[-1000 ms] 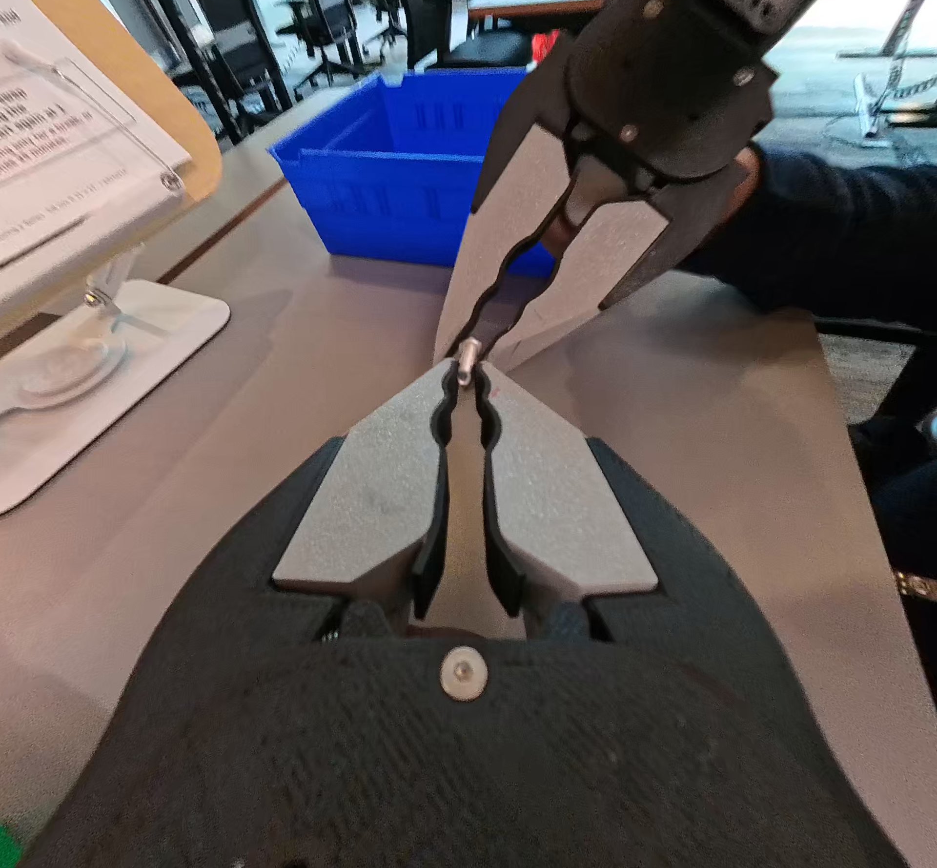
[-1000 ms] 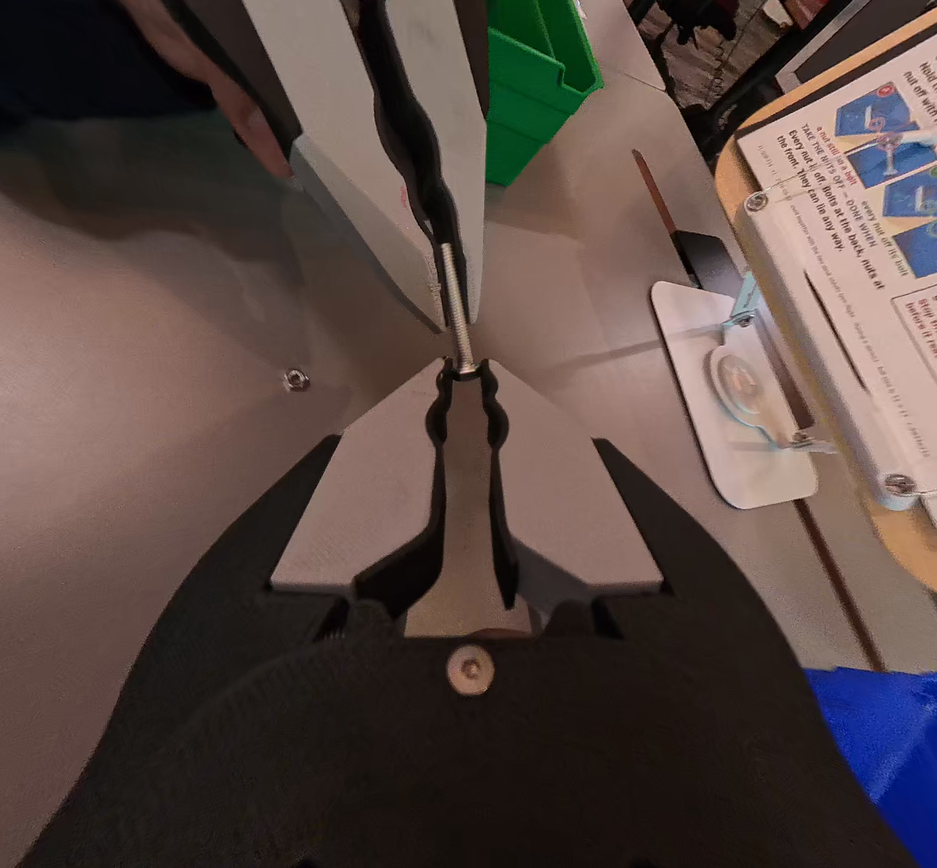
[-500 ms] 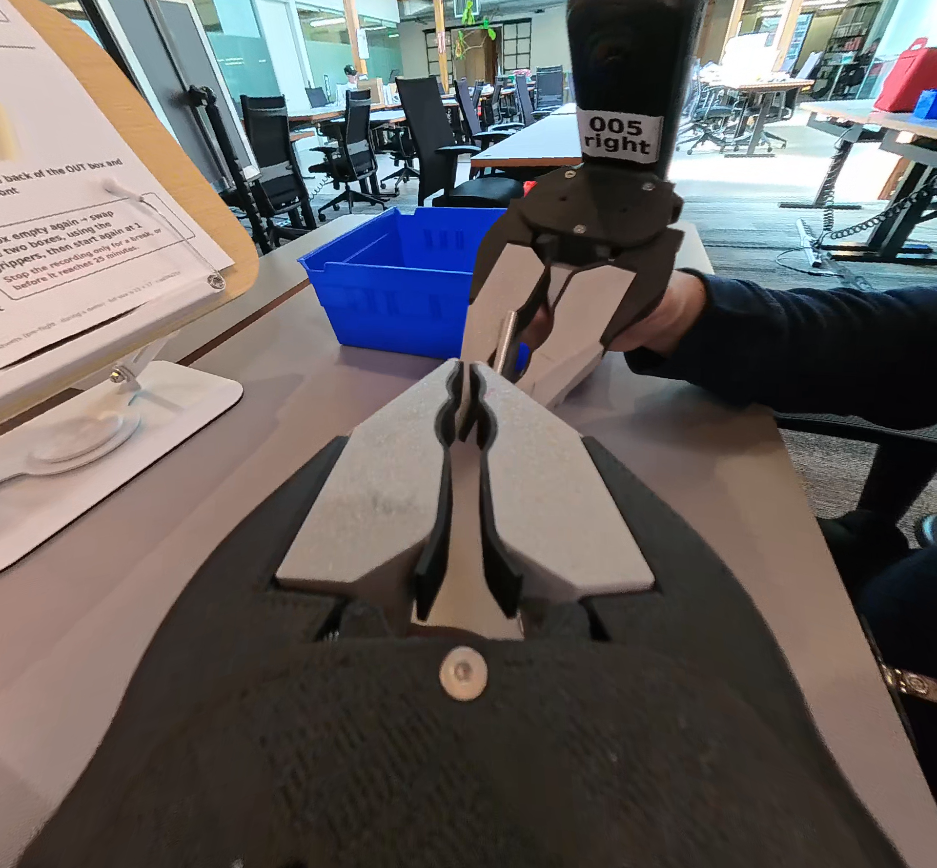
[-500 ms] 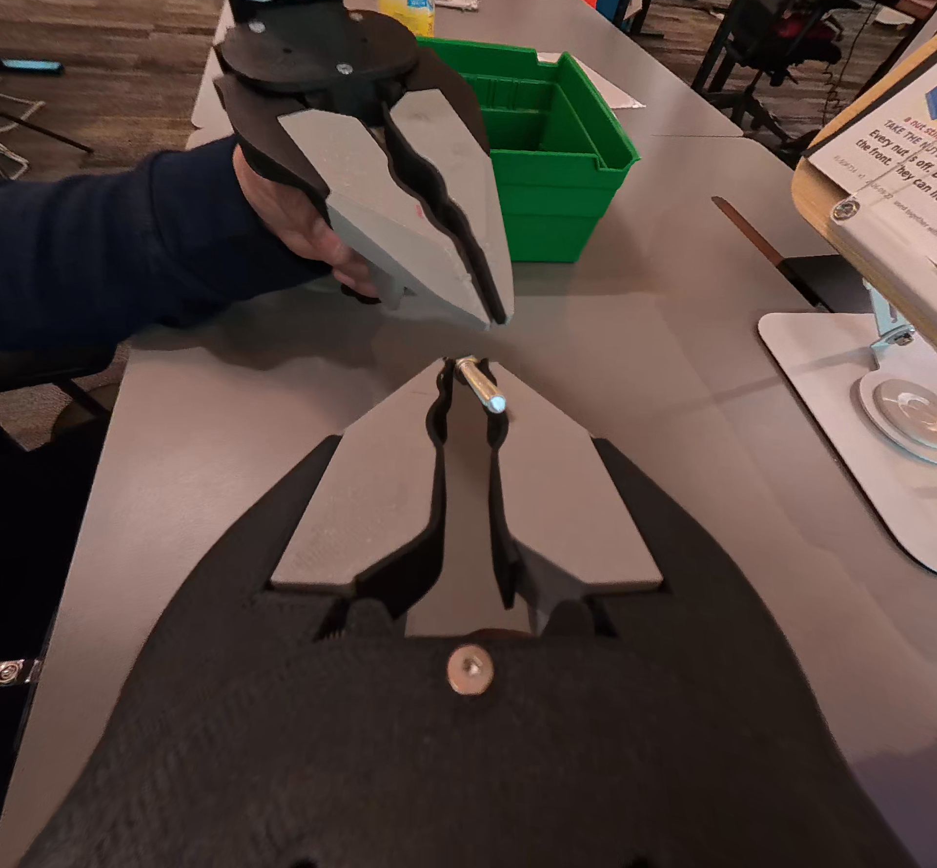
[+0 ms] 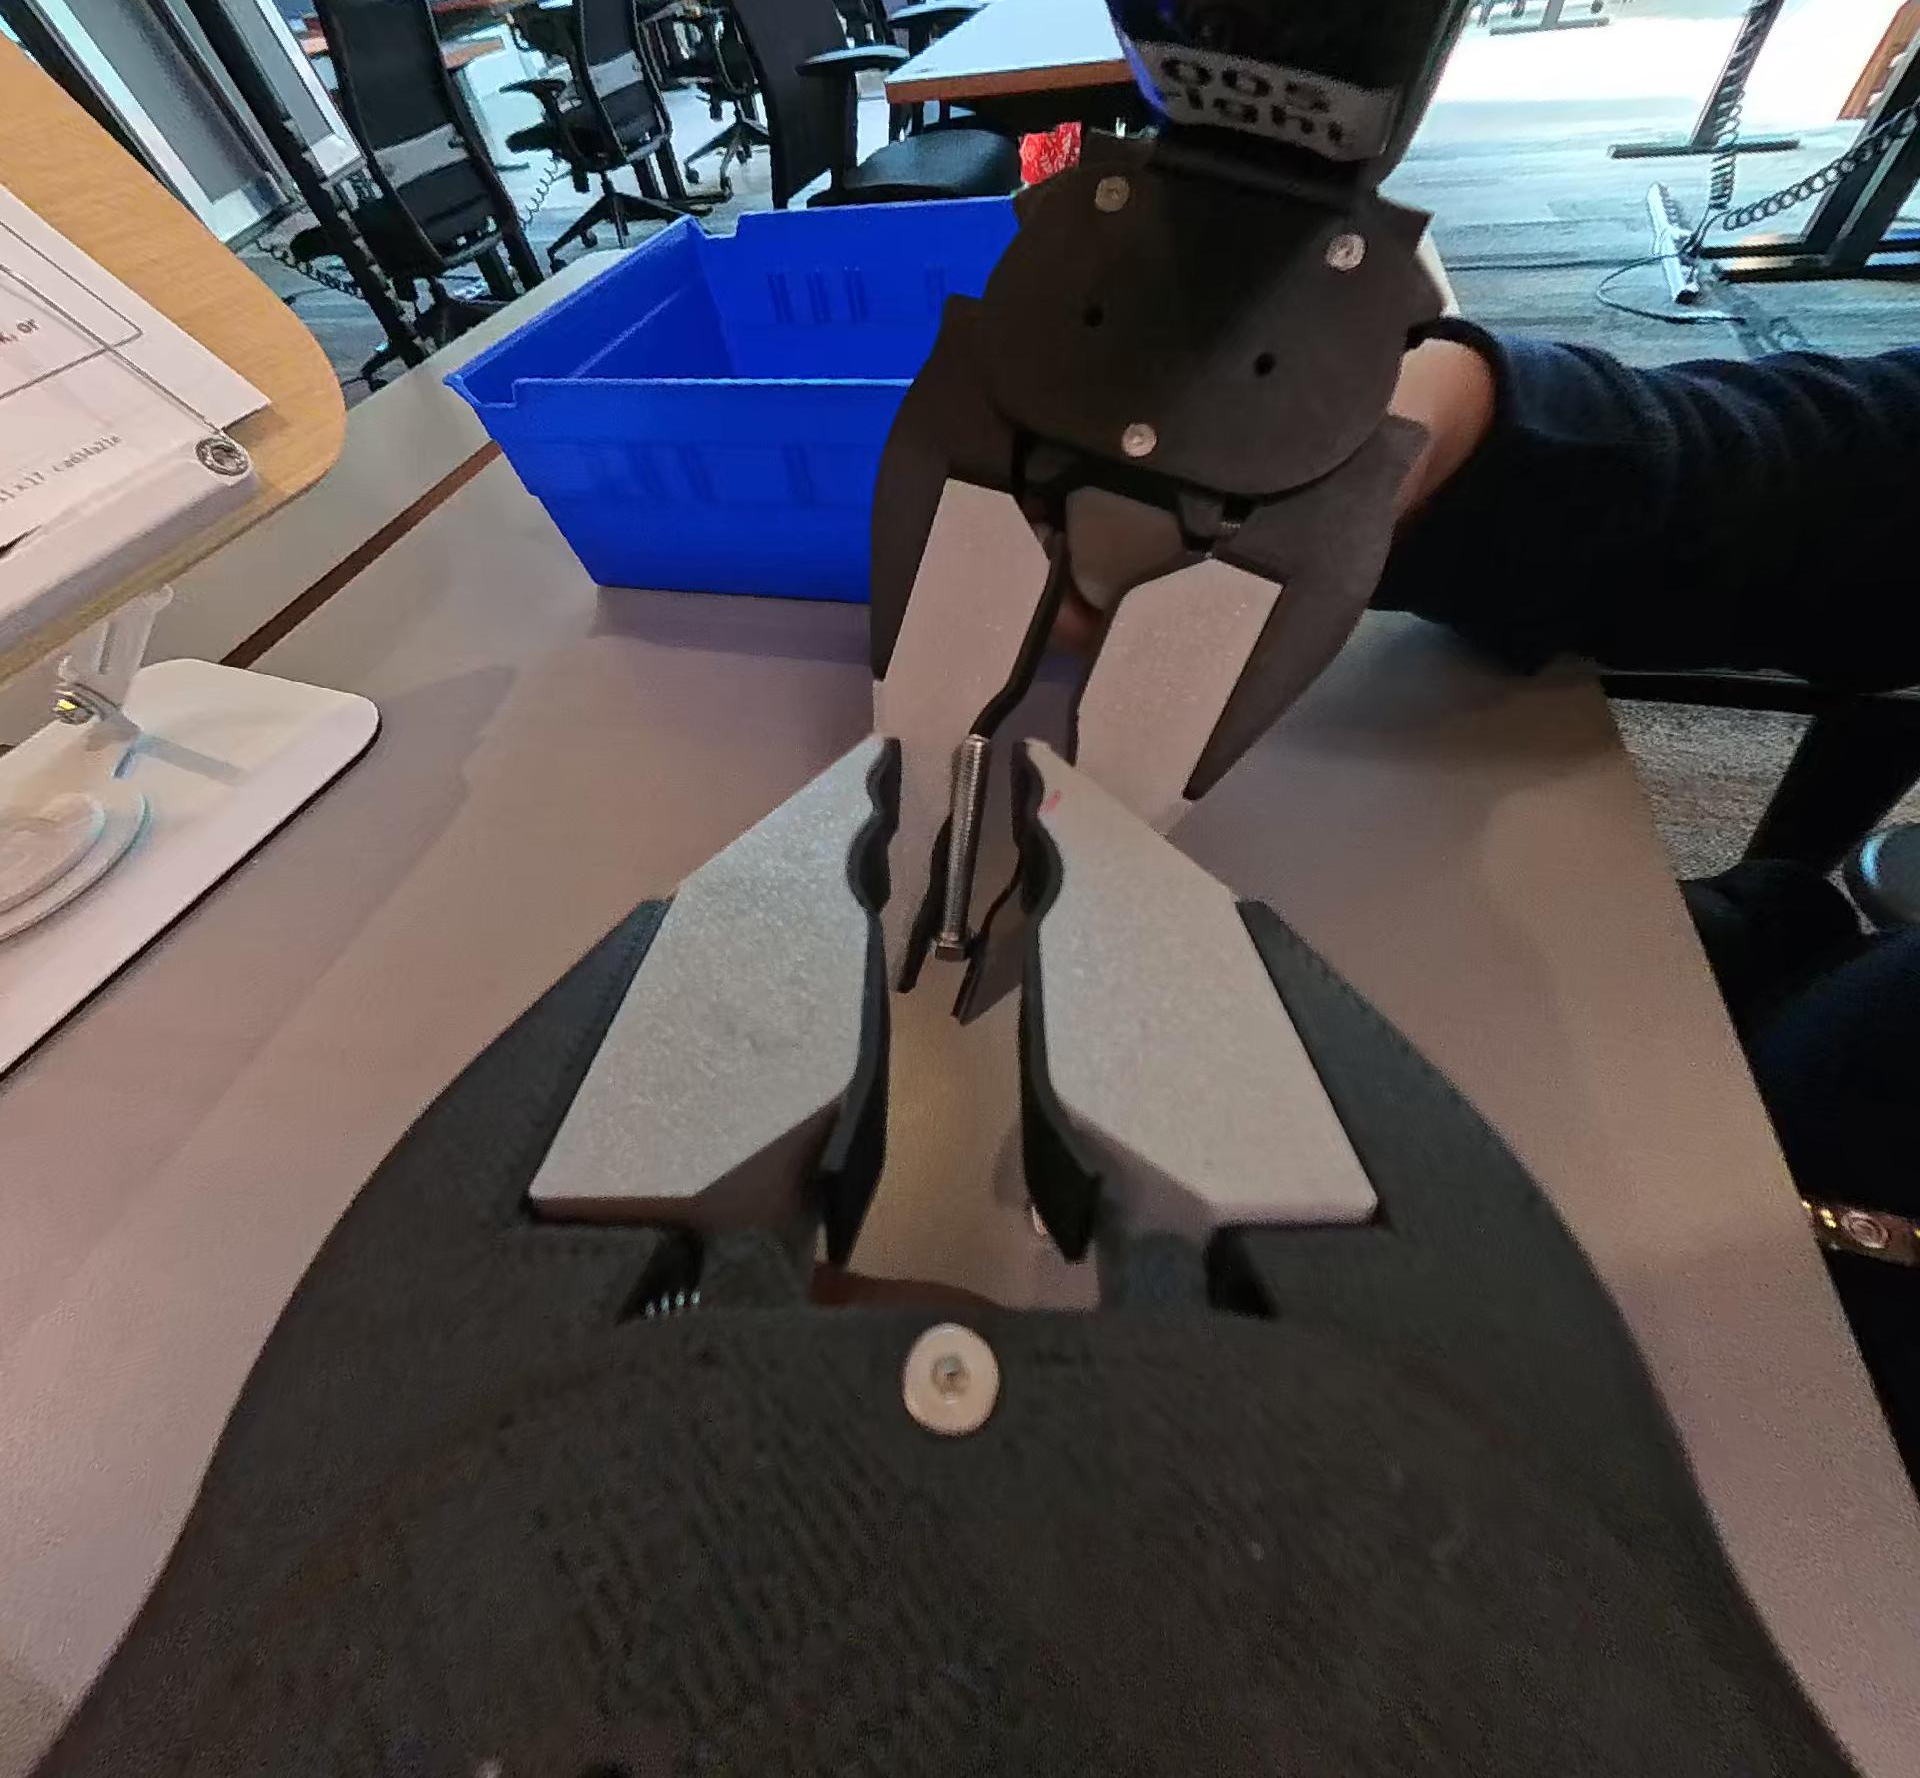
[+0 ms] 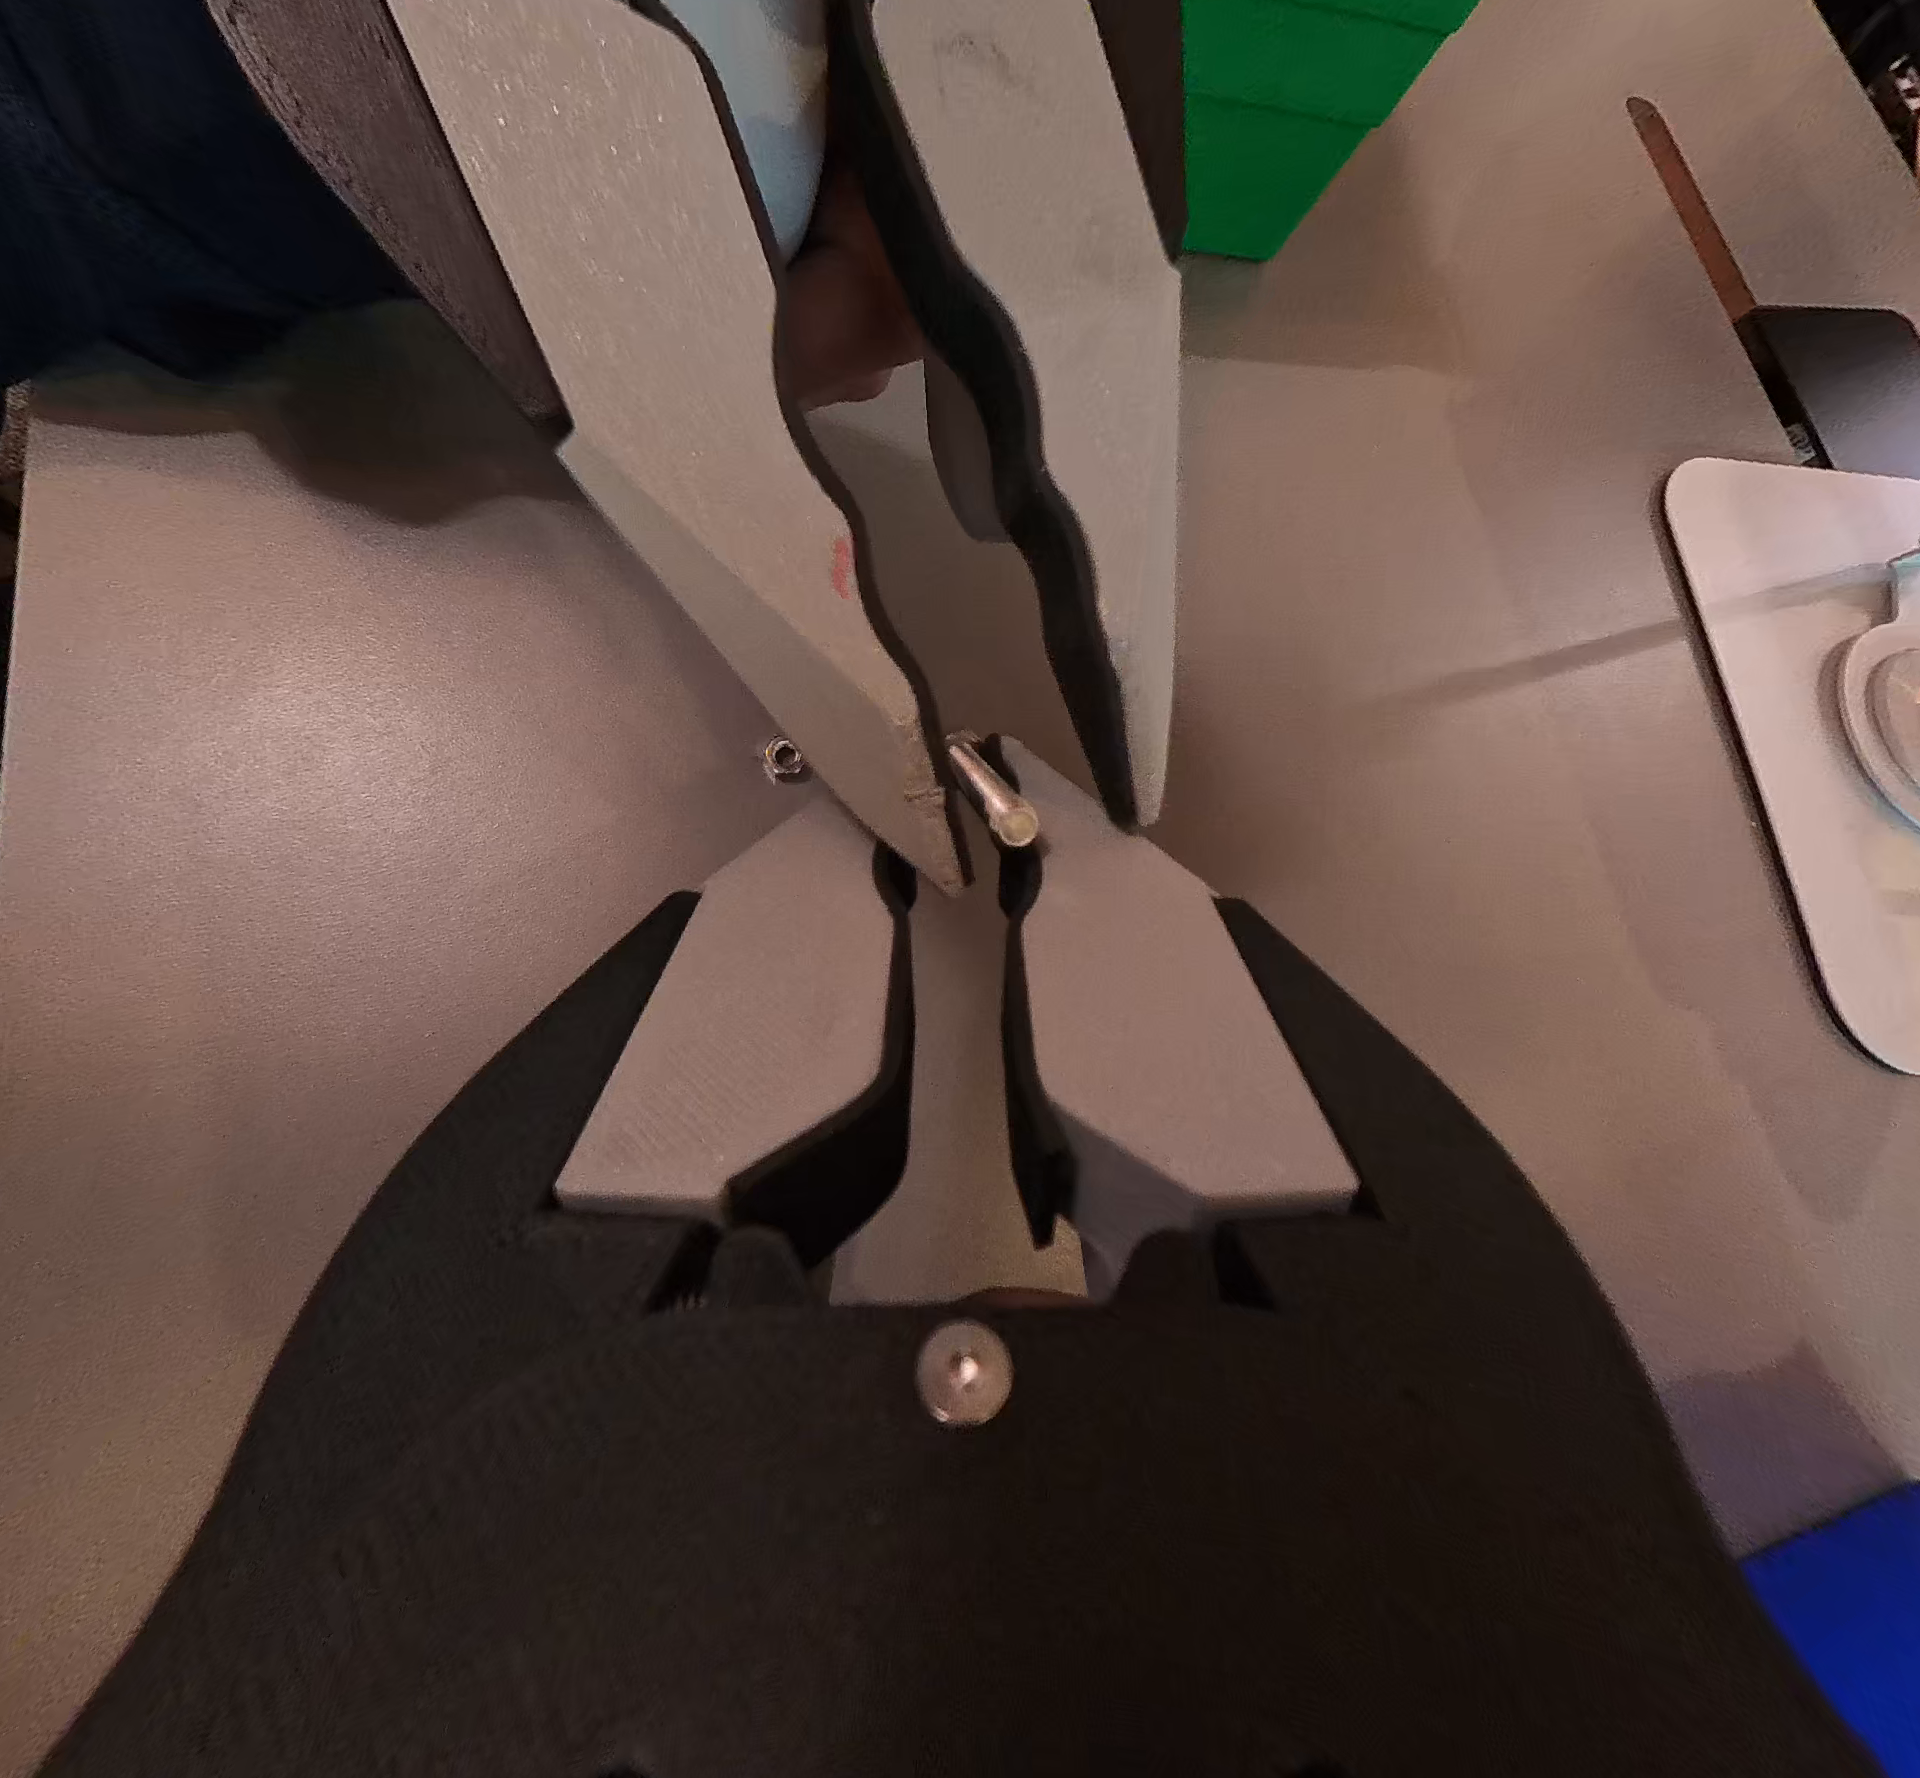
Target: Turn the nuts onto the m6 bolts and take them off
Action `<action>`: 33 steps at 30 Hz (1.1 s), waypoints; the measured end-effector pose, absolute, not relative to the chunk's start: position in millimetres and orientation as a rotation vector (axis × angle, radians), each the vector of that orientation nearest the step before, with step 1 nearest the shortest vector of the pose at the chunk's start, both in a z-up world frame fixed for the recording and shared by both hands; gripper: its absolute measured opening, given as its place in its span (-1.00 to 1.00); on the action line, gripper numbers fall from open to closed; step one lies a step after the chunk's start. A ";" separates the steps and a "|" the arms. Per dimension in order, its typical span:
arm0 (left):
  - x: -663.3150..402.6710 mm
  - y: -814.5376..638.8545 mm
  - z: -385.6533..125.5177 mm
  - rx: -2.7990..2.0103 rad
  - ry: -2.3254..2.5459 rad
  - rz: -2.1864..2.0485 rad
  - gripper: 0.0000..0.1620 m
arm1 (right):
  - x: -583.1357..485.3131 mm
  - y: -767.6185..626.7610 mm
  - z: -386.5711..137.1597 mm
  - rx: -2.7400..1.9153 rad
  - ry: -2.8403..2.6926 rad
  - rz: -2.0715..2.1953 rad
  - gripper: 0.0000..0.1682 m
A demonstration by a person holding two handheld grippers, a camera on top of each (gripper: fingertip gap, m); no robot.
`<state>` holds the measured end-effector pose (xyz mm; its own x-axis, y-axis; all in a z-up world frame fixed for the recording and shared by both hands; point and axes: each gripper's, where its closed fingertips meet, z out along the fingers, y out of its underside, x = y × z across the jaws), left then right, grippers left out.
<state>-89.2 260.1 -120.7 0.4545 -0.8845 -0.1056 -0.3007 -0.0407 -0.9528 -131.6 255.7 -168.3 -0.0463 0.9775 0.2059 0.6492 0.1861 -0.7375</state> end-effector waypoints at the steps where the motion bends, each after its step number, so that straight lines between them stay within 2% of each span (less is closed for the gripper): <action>1: -89.7 261.1 -121.9 -1.596 1.060 -0.644 -0.78 | -131.4 255.9 -167.9 -1.539 -1.769 0.605 -0.92; 6: -92.5 264.6 -123.7 -1.607 1.055 -0.617 -0.86 | -130.3 257.8 -165.8 -1.556 -1.752 0.632 -0.92; 8: -92.5 264.4 -123.0 -1.599 1.061 -0.609 -0.97 | -130.1 260.8 -165.6 -1.575 -1.732 0.638 -0.92; 16: -104.8 275.5 -117.7 -1.626 0.981 -0.574 -0.97 | -125.3 267.1 -162.4 -1.627 -1.690 0.702 -0.86; 25: -123.1 292.1 -103.4 -1.616 0.822 -0.533 -0.97 | -119.5 278.3 -120.2 -1.626 -1.443 0.963 -0.82; 28: -129.8 292.7 -92.2 -1.599 0.732 -0.643 -0.97 | -122.3 276.5 -132.6 -1.657 -1.483 0.931 -0.80; 33: -128.2 283.7 -73.6 -1.524 0.684 -0.785 -0.97 | -137.2 261.9 -163.0 -1.709 -1.591 0.890 -0.92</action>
